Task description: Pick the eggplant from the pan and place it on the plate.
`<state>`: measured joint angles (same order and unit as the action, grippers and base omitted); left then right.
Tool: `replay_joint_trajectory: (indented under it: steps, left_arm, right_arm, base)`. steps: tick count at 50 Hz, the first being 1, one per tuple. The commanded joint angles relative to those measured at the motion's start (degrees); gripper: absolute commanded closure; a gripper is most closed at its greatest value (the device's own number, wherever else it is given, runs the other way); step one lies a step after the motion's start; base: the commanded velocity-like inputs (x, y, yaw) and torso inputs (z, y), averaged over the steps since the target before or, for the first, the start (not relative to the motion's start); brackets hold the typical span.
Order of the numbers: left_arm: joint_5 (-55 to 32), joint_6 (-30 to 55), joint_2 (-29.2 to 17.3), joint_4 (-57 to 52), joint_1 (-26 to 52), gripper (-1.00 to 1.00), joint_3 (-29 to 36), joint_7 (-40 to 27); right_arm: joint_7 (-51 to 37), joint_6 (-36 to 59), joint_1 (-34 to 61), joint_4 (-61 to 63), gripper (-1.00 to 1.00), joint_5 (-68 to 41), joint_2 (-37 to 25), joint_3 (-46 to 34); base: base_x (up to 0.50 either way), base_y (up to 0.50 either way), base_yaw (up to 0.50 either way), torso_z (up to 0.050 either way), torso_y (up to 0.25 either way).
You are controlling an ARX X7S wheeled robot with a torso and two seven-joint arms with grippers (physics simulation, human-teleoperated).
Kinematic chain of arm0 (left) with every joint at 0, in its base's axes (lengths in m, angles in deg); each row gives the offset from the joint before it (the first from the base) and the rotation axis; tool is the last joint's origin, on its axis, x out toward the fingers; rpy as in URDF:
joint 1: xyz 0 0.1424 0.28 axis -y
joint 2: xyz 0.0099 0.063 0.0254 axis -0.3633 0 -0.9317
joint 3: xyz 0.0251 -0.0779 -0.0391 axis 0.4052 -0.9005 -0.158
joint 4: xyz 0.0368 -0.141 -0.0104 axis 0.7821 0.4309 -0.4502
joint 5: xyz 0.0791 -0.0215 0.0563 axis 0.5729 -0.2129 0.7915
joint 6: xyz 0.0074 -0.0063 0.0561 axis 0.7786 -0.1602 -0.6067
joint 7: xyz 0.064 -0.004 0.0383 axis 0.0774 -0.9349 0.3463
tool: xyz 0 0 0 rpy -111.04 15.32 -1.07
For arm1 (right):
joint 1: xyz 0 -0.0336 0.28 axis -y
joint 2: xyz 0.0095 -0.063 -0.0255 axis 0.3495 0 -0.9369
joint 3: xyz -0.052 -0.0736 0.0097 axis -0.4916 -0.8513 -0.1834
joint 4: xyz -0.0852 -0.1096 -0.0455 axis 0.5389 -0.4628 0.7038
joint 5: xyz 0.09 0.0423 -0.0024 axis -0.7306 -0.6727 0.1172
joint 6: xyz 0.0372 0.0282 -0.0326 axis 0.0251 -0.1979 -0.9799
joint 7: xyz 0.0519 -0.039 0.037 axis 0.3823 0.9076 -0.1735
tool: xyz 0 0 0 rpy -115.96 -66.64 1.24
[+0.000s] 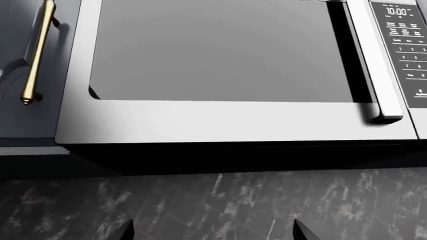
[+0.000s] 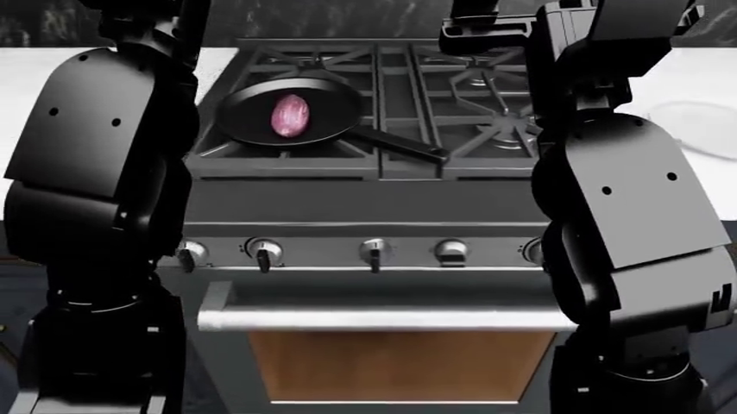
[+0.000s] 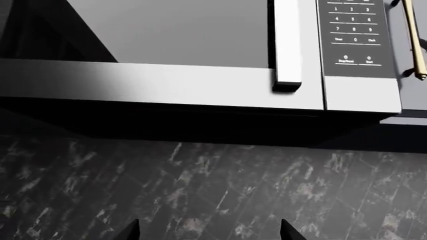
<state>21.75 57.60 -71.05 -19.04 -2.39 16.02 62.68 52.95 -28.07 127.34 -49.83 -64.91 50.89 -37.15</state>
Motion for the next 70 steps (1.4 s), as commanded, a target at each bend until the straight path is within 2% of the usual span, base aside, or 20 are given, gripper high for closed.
replay_joint_trajectory:
  steps: [1, 8, 17, 23, 27, 32, 36, 70]
  left_arm:
    - [-0.70, 0.08, -0.33, 0.23, 0.43, -1.00, 0.48, -0.38]
    - [-1.41, 0.79, -0.46, 0.08, 0.75, -1.00, 0.74, -0.52]
    - [-3.06, 9.11, -0.76, 1.67, 2.71, -1.00, 1.14, -1.79]
    - [-8.06, 16.68, 1.46, 6.95, 4.80, -1.00, -3.85, -4.24]
    - [-9.61, 21.62, 0.96, 11.60, 7.49, -1.00, -5.49, -5.11]
    - [-9.63, 21.90, 0.43, 15.91, 8.66, -1.00, -5.09, -4.37]
    - [-10.68, 22.98, 0.58, 15.30, 7.98, -1.00, -5.46, -4.44]
    - [-12.81, 21.18, 0.49, 15.44, 6.96, -1.00, -4.13, -4.36]
  right_arm:
    - [-0.49, -0.24, -0.04, 0.00, -1.00, -0.67, -0.28, -0.16]
    - [-1.66, 1.74, 0.05, -0.46, -1.00, 0.32, -1.38, -0.82]
    - [-2.23, 5.67, -0.08, -1.62, -1.00, -0.38, -1.68, -0.94]
    - [-1.77, 10.15, 3.24, -5.81, -1.00, -3.73, 0.21, 1.42]
    - [-1.25, 11.68, 5.36, -9.85, -1.00, -5.45, 1.00, 2.83]
    - [0.83, 10.87, 8.39, -15.04, -1.00, -6.10, 0.96, 1.91]
    - [2.02, 10.65, 8.92, -15.95, -1.00, -6.49, 0.57, 0.97]
    - [1.49, 11.93, 7.13, -14.96, -1.00, -9.07, -0.32, 0.43]
  base:
    - [0.04, 0.22, 0.00, 0.000, 0.000]
    - [0.02, 0.13, 0.00, 0.000, 0.000]
    - [0.00, 0.00, 0.00, 0.000, 0.000]
    - [0.00, 0.00, 0.00, 0.000, 0.000]
    - [0.00, 0.00, 0.00, 0.000, 0.000]
    - [0.00, 0.00, 0.00, 0.000, 0.000]
    - [0.02, 0.00, 0.00, 0.000, 0.000]
    - [0.06, 0.00, 0.00, 0.000, 0.000]
